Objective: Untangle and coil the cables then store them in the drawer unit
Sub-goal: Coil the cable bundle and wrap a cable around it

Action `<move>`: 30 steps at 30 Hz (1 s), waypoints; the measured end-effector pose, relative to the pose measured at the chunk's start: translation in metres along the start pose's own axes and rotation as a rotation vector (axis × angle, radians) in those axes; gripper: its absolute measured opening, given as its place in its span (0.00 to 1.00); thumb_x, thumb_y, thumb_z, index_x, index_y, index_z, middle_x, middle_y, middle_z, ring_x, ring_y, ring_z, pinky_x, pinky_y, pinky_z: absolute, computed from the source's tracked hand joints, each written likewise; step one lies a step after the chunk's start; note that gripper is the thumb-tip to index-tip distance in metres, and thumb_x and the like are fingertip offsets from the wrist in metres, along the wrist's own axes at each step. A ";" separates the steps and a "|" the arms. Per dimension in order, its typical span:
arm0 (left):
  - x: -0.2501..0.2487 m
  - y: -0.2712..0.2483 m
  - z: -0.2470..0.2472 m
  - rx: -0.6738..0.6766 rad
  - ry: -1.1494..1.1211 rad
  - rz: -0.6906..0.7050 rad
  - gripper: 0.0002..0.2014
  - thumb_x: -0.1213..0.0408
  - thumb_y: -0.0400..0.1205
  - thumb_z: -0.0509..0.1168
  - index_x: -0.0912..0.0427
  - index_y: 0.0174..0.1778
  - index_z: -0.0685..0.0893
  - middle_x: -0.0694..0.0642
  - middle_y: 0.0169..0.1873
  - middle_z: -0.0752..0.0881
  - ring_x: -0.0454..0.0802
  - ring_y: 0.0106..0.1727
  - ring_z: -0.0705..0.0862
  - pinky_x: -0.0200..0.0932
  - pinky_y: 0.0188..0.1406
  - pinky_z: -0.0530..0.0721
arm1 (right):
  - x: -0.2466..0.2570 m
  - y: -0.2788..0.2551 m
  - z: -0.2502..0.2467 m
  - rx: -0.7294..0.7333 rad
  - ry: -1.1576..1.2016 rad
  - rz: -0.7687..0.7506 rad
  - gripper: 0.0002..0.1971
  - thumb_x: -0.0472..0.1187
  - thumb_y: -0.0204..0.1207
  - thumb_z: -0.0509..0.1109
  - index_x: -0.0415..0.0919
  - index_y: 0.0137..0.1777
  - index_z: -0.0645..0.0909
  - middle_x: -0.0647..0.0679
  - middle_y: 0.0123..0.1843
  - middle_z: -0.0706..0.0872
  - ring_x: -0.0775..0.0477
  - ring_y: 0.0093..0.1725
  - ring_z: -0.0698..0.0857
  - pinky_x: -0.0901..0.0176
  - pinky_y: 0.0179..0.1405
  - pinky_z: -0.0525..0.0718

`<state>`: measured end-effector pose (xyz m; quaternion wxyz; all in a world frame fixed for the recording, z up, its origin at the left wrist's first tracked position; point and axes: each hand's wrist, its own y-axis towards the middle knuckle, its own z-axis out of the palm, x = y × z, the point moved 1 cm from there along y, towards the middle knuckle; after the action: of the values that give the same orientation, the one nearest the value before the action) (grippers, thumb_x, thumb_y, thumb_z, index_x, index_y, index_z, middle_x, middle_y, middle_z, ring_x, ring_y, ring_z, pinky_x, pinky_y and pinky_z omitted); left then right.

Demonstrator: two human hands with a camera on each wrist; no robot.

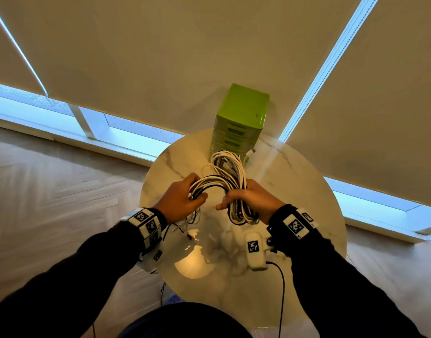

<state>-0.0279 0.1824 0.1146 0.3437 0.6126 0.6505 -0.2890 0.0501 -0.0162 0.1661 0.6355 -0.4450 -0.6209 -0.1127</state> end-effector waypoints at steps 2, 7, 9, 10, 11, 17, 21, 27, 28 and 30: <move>0.002 0.003 0.004 -0.028 -0.038 -0.078 0.08 0.56 0.85 0.68 0.52 0.55 0.78 0.50 0.40 0.88 0.46 0.42 0.86 0.43 0.42 0.82 | -0.003 -0.001 0.001 0.045 0.117 0.002 0.03 0.28 0.72 0.73 0.31 0.43 0.89 0.30 0.43 0.91 0.22 0.55 0.89 0.36 0.59 0.86; -0.008 0.006 0.003 -0.146 -0.196 -0.165 0.05 0.56 0.87 0.65 0.51 0.49 0.78 0.53 0.32 0.88 0.50 0.34 0.86 0.47 0.36 0.83 | -0.006 -0.006 0.005 0.031 0.184 0.002 0.05 0.34 0.78 0.74 0.35 0.41 0.84 0.38 0.35 0.87 0.35 0.39 0.90 0.43 0.50 0.88; -0.014 0.010 0.002 -0.209 -0.346 -0.217 0.04 0.59 0.85 0.67 0.52 0.45 0.79 0.54 0.29 0.85 0.52 0.29 0.82 0.50 0.33 0.80 | -0.005 -0.003 0.006 -0.034 -0.079 -0.084 0.10 0.46 0.78 0.77 0.41 0.42 0.84 0.43 0.34 0.90 0.42 0.37 0.91 0.44 0.51 0.90; -0.016 0.012 0.005 -0.223 -0.439 -0.245 0.04 0.62 0.84 0.67 0.53 0.44 0.79 0.54 0.28 0.84 0.53 0.29 0.80 0.52 0.33 0.79 | -0.005 -0.001 0.007 -0.051 -0.209 -0.121 0.13 0.53 0.76 0.78 0.45 0.43 0.83 0.45 0.34 0.91 0.45 0.37 0.91 0.46 0.51 0.90; -0.019 0.013 0.008 -0.236 -0.537 -0.273 0.04 0.64 0.83 0.67 0.55 0.43 0.78 0.55 0.28 0.83 0.55 0.29 0.79 0.54 0.33 0.78 | -0.006 0.002 0.008 -0.059 -0.289 -0.143 0.15 0.58 0.74 0.78 0.48 0.44 0.83 0.47 0.34 0.92 0.49 0.36 0.91 0.48 0.50 0.90; -0.048 0.018 0.017 -0.306 -1.040 -0.380 0.11 0.74 0.85 0.62 0.66 0.64 0.75 0.64 0.50 0.89 0.56 0.48 0.92 0.47 0.44 0.89 | -0.013 0.005 0.016 -0.038 -0.335 -0.192 0.17 0.64 0.67 0.81 0.66 0.54 0.85 0.65 0.49 0.91 0.68 0.50 0.87 0.66 0.54 0.83; -0.057 0.023 0.026 -0.345 -1.140 -0.467 0.16 0.75 0.85 0.60 0.60 0.69 0.78 0.60 0.52 0.89 0.52 0.51 0.90 0.45 0.49 0.89 | -0.023 0.009 0.022 -0.055 -0.256 -0.124 0.27 0.66 0.56 0.86 0.61 0.55 0.87 0.58 0.52 0.93 0.59 0.53 0.90 0.50 0.63 0.87; -0.059 0.026 0.029 -0.303 -1.221 -0.495 0.18 0.74 0.86 0.58 0.59 0.70 0.83 0.62 0.59 0.90 0.57 0.60 0.89 0.50 0.56 0.88 | -0.015 0.008 0.015 0.023 -0.192 -0.107 0.25 0.51 0.61 0.88 0.51 0.59 0.89 0.54 0.54 0.93 0.56 0.56 0.90 0.51 0.64 0.85; -0.058 0.027 0.030 -0.284 -1.272 -0.475 0.18 0.75 0.86 0.58 0.61 0.70 0.82 0.64 0.60 0.89 0.59 0.60 0.89 0.50 0.56 0.87 | -0.013 0.008 0.012 0.042 -0.214 -0.109 0.23 0.48 0.63 0.88 0.50 0.58 0.90 0.54 0.54 0.93 0.56 0.55 0.90 0.52 0.64 0.86; -0.057 0.031 0.031 -0.244 -1.352 -0.413 0.19 0.77 0.85 0.57 0.67 0.72 0.80 0.69 0.61 0.88 0.60 0.58 0.89 0.49 0.55 0.87 | -0.008 0.008 0.008 0.058 -0.208 -0.140 0.23 0.42 0.64 0.88 0.49 0.59 0.89 0.52 0.55 0.93 0.55 0.57 0.90 0.53 0.66 0.86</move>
<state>0.0065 0.1259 0.1432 0.6755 0.1211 0.4257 -0.5897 0.0480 -0.0093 0.1538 0.5709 -0.3914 -0.7159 -0.0919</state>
